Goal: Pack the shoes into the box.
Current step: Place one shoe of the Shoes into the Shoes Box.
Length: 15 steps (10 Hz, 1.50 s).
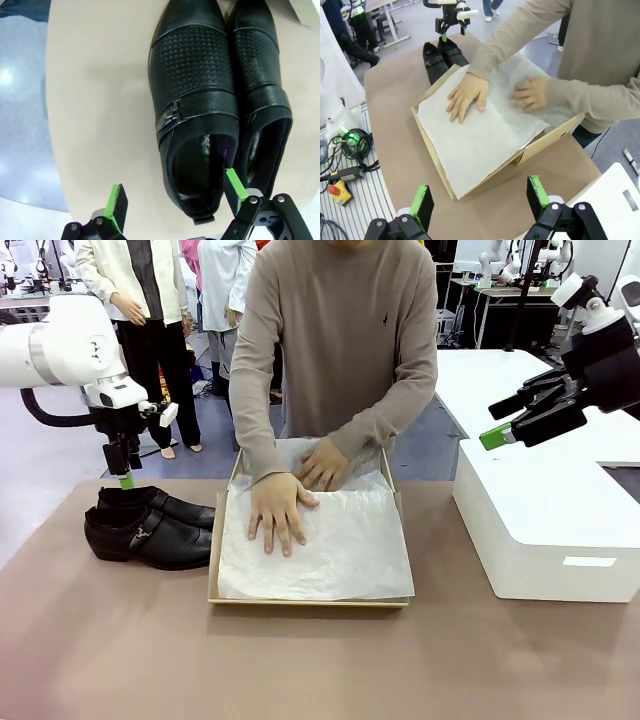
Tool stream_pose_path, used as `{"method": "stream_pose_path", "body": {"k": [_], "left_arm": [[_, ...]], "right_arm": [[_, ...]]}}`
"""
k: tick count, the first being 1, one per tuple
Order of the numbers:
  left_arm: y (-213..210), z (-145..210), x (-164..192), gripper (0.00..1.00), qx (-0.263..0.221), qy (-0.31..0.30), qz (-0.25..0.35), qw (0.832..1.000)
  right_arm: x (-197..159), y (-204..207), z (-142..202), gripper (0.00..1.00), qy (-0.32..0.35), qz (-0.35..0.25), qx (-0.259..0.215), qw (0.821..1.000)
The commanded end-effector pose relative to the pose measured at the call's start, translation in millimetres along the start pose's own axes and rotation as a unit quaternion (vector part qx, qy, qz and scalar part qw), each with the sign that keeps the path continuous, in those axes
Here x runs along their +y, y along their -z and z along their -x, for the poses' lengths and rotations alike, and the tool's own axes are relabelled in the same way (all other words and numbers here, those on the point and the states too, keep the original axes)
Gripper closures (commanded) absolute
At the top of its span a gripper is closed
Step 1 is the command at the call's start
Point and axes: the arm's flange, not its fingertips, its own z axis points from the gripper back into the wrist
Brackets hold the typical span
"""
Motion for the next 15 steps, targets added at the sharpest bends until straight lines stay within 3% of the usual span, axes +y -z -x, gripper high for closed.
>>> {"method": "stream_pose_path", "body": {"k": [1,15], "left_arm": [[-1.9,1.3,8.5,0.0,0.014,0.003,0.012,1.0],[39.3,3.6,35.7,0.0,0.034,-0.004,0.03,0.999]], "right_arm": [[-3.2,1.6,-0.5,0.0,-0.011,-0.008,-0.011,1.0],[-3.2,1.6,-0.5,0.0,-0.011,-0.008,-0.011,1.0]]}}
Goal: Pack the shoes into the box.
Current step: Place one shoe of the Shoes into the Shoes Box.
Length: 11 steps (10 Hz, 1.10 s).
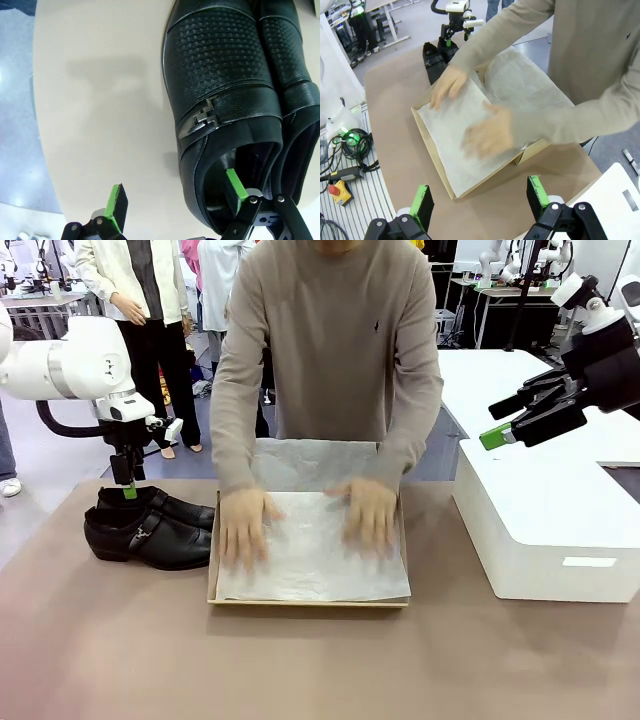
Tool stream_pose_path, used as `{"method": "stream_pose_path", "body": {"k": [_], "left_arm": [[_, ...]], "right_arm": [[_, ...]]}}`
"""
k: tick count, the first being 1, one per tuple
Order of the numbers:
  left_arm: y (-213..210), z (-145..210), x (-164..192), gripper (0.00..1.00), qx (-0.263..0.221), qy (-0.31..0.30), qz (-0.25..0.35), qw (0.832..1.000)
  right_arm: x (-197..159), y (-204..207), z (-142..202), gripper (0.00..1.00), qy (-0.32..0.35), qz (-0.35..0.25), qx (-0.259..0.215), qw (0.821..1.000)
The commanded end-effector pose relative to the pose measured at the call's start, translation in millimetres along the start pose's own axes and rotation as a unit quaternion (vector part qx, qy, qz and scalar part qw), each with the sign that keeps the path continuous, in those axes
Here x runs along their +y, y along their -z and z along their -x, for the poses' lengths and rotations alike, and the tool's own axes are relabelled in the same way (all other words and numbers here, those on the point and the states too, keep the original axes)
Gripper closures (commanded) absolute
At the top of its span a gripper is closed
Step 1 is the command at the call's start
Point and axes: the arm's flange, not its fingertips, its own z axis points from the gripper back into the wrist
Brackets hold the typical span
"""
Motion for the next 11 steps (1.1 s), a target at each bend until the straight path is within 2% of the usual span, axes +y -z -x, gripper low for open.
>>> {"method": "stream_pose_path", "body": {"k": [1,8,11], "left_arm": [[1.8,0.6,6.9,0.0,0.016,-0.008,0.007,1.0],[21.9,-1.6,11.5,0.0,0.014,-0.007,0.042,0.999],[22.5,-2.8,10.8,0.57,0.017,-0.006,0.047,0.999]], "right_arm": [[-3.2,1.6,-0.5,0.0,-0.011,-0.008,-0.011,1.0],[-3.2,1.6,-0.5,0.0,-0.011,-0.008,-0.011,1.0],[-3.2,1.6,-0.5,0.0,-0.011,-0.008,-0.011,1.0]]}}
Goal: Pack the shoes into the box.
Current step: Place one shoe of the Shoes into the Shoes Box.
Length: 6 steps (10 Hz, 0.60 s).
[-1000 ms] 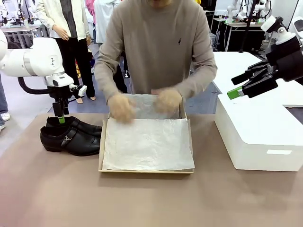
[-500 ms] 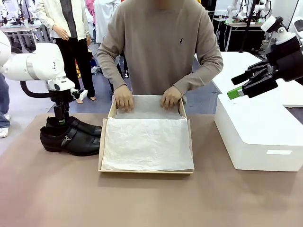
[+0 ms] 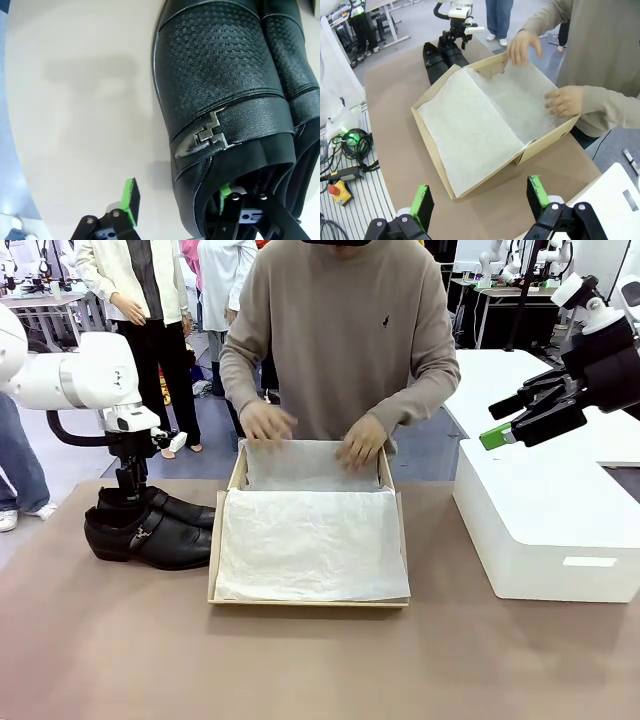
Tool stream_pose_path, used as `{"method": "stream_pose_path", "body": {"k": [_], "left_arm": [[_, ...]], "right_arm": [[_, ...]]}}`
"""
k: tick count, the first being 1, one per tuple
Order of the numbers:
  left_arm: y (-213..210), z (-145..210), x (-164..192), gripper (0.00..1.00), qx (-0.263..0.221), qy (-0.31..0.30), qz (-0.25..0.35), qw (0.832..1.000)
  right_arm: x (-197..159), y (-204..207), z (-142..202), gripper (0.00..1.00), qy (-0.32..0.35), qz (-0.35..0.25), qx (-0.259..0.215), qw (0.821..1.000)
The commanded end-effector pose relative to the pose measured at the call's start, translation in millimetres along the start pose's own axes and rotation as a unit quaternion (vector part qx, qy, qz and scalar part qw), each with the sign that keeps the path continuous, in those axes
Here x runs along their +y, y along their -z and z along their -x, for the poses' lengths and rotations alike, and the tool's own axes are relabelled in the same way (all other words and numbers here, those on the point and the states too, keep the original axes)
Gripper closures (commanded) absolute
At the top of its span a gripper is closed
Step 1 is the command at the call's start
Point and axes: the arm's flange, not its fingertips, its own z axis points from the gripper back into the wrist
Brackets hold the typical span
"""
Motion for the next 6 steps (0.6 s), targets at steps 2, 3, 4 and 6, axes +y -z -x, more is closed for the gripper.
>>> {"method": "stream_pose_path", "body": {"k": [2,3,4,6], "left_arm": [[-2.8,1.0,2.9,0.96,0.014,-0.002,0.006,1.0],[-2.8,1.2,1.9,1.0,0.016,-0.002,0.004,1.0],[-2.9,1.0,1.5,1.0,0.019,-0.003,0.002,1.0],[-2.5,0.6,0.7,1.0,0.024,-0.005,-0.001,1.0]], "right_arm": [[-3.2,1.6,-0.5,0.0,-0.011,-0.008,-0.011,1.0],[-3.2,1.6,-0.5,0.0,-0.011,-0.008,-0.011,1.0],[-3.2,1.6,-0.5,0.0,-0.011,-0.008,-0.011,1.0],[-3.2,1.6,-0.5,0.0,-0.011,-0.008,-0.011,1.0]]}}
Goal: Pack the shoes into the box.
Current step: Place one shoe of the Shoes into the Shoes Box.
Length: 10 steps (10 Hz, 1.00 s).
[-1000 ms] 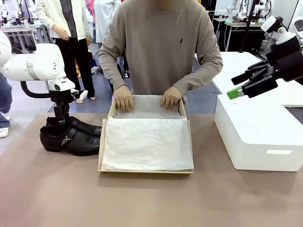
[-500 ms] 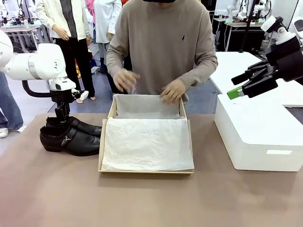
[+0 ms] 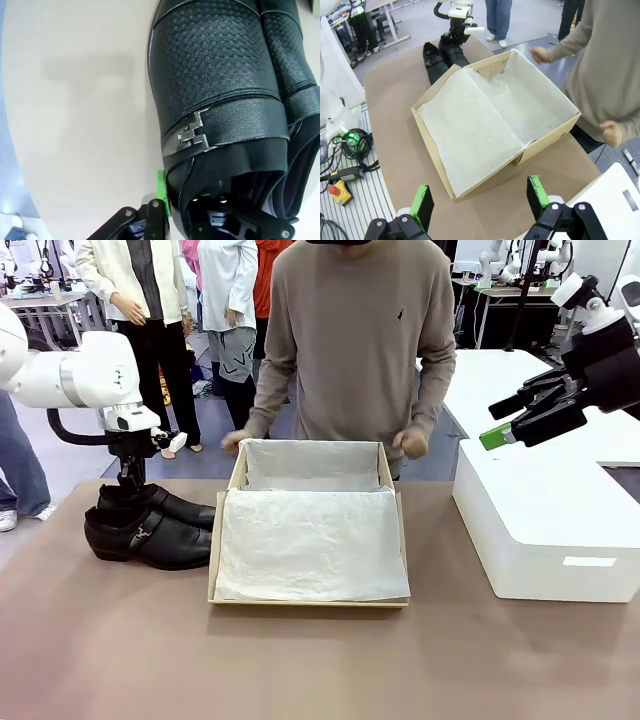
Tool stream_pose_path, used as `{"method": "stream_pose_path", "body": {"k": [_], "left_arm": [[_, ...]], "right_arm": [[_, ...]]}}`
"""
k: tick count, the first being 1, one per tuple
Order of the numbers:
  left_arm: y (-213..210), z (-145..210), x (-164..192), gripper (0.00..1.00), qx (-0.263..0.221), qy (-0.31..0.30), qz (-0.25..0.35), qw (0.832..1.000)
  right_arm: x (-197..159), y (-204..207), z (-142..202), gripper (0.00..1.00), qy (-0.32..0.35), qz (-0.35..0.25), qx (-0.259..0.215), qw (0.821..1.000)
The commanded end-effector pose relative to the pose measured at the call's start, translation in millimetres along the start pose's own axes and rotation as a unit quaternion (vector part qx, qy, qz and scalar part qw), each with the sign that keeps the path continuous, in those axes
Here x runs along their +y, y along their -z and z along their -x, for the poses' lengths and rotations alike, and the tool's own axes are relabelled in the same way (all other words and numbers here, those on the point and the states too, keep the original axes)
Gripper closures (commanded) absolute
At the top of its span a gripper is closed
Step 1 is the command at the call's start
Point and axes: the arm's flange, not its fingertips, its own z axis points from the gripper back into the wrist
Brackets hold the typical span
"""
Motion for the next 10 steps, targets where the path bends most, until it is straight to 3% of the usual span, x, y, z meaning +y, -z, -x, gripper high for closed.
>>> {"method": "stream_pose_path", "body": {"k": [1,5,6,10], "left_arm": [[-1.1,1.2,1.3,1.0,0.019,-0.009,-0.006,1.0],[-7.5,3.4,-2.1,1.0,0.017,-0.014,-0.021,1.0],[-22.0,8.8,-7.3,1.0,-0.007,-0.011,-0.036,0.999],[-85.5,22.8,-23.9,1.0,-0.006,-0.016,-0.062,0.998]], "right_arm": [[-3.2,1.6,-0.5,0.0,-0.011,-0.008,-0.011,1.0],[-3.2,1.6,-0.5,0.0,-0.011,-0.008,-0.011,1.0],[-3.2,1.6,-0.5,0.0,-0.011,-0.008,-0.011,1.0],[-3.2,1.6,-0.5,0.0,-0.011,-0.008,-0.011,1.0]]}}
